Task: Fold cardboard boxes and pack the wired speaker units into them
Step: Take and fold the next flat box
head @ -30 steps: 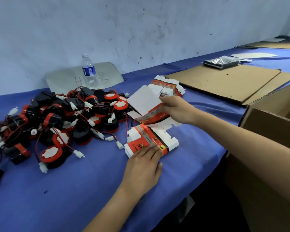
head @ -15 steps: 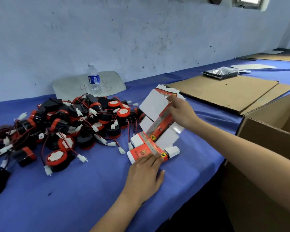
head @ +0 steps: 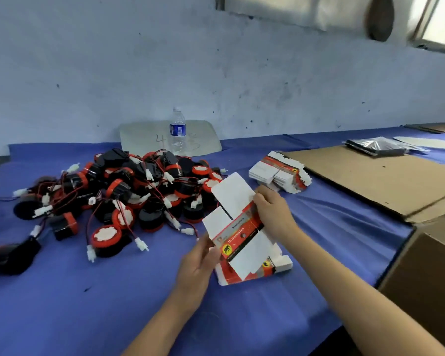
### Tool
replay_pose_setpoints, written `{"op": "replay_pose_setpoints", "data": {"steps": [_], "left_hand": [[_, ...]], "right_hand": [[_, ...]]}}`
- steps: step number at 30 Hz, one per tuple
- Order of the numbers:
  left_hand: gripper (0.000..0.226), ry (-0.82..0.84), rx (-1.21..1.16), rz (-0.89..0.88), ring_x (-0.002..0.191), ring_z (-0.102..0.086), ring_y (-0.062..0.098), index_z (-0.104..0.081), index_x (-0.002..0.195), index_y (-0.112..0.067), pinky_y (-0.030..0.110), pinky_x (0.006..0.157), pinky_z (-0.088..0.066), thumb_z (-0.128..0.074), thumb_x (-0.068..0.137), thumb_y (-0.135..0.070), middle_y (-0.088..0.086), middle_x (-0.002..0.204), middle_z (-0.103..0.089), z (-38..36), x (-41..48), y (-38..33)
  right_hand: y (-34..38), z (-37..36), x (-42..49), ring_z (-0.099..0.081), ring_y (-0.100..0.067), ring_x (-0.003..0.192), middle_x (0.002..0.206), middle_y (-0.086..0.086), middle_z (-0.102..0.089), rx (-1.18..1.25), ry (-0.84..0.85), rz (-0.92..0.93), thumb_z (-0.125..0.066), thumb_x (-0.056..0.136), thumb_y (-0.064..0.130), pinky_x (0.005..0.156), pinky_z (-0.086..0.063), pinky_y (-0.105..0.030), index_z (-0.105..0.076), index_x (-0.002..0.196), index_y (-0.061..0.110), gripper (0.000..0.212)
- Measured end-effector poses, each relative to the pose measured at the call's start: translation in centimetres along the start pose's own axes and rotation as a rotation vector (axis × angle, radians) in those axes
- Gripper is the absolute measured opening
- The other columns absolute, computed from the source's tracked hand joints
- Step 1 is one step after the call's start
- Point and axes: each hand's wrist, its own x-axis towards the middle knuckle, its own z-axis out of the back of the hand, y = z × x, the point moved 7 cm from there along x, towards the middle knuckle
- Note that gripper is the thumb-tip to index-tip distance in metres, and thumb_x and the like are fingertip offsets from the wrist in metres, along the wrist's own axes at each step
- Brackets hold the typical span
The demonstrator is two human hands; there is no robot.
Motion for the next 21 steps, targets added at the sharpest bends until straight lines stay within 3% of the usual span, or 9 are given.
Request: {"op": "replay_pose_setpoints", "data": {"steps": [2,4,7,10,13,16,18,20,21], "left_hand": [[0.047,-0.083,-0.044,0.09,0.096,-0.067,0.0,-0.065,0.112,-0.029,0.012,0.075,-0.05,-0.06,0.076,-0.059,-0.022,0.102,-0.071,0.9,0.3,0.9],[0.01,-0.197,-0.067,0.146,0.086,-0.067,-0.007,-0.074,0.091,-0.037,0.009,0.069,-0.049,-0.07,0.081,-0.037,-0.027,0.088,-0.071,1.6,0.5,2.0],[0.026,-0.281,-0.098,0.16,0.079,-0.065,-0.012,-0.07,0.082,-0.041,0.006,0.062,-0.048,-0.069,0.088,-0.016,-0.032,0.082,-0.069,2.4,0.9,2.7],[0.023,-0.348,-0.092,0.092,0.087,-0.067,-0.005,-0.069,0.092,-0.043,0.013,0.071,-0.054,-0.08,0.075,-0.033,-0.026,0.093,-0.071,3.0,1.1,2.0],[0.086,-0.314,-0.088,0.039,0.1,-0.063,-0.005,-0.057,0.118,-0.032,0.013,0.08,-0.053,-0.088,0.044,-0.062,-0.028,0.106,-0.067,2.8,0.6,2.2],[0.14,-0.283,-0.165,-0.038,0.113,-0.061,0.008,-0.034,0.142,-0.013,0.026,0.09,-0.053,-0.092,0.025,-0.062,-0.004,0.121,-0.066,2.7,0.7,1.6],[0.151,-0.441,-0.192,-0.154,0.119,-0.057,0.011,-0.009,0.151,-0.022,0.032,0.09,-0.054,-0.092,0.031,-0.061,0.001,0.135,-0.053,4.2,1.1,1.0],[0.142,-0.582,-0.154,-0.201,0.114,-0.056,-0.005,0.004,0.146,-0.047,0.017,0.08,-0.053,-0.091,0.041,-0.056,-0.024,0.136,-0.046,6.5,1.4,0.6],[0.135,-0.609,-0.142,-0.185,0.109,-0.056,-0.009,0.003,0.144,-0.052,0.016,0.08,-0.053,-0.089,0.046,-0.042,-0.03,0.132,-0.048,7.4,1.7,0.8]], "right_hand": [[0.4,-3.0,-0.6,-0.044,-0.007,0.054,0.065,0.001,-0.049,0.107,0.032,0.039,-0.052,0.091,0.022,0.053,-0.037,-0.024,-0.044,0.075,0.015,0.019],[1.3,-5.7,-0.9,-0.053,0.0,0.056,0.069,0.007,-0.057,0.198,0.105,0.063,-0.065,0.079,0.039,0.054,-0.044,-0.016,-0.046,0.079,0.024,0.024],[2.0,-8.0,-0.5,-0.064,-0.003,0.081,0.09,0.015,-0.064,0.125,0.199,0.076,-0.07,0.053,0.065,0.068,-0.052,-0.024,-0.045,0.092,0.043,0.051],[3.1,-9.3,-0.1,-0.06,0.008,0.073,0.086,0.015,-0.06,0.147,0.282,0.133,-0.073,0.058,0.049,0.055,-0.043,-0.008,-0.04,0.093,0.046,0.048],[4.6,-9.4,0.1,-0.056,0.008,0.066,0.075,0.012,-0.058,0.09,0.307,0.24,-0.061,0.067,0.041,0.052,-0.041,-0.007,-0.045,0.095,0.04,0.033],[6.2,-9.2,0.0,-0.062,-0.004,0.086,0.091,0.01,-0.067,0.182,0.494,0.291,-0.062,0.076,0.036,0.077,-0.05,-0.022,-0.058,0.101,0.034,0.025],[6.8,-9.1,-0.8,-0.064,-0.009,0.09,0.094,0.008,-0.069,0.344,0.618,0.275,-0.061,0.083,0.032,0.079,-0.049,-0.03,-0.065,0.1,0.027,0.018],[6.4,-9.8,-2.2,-0.064,-0.01,0.095,0.098,0.007,-0.07,0.439,0.761,0.245,-0.059,0.088,0.034,0.084,-0.05,-0.032,-0.069,0.103,0.017,0.025],[5.8,-10.4,-3.2,-0.063,-0.007,0.098,0.099,0.009,-0.07,0.452,0.84,0.23,-0.058,0.09,0.036,0.089,-0.049,-0.027,-0.07,0.103,0.015,0.027]]}}
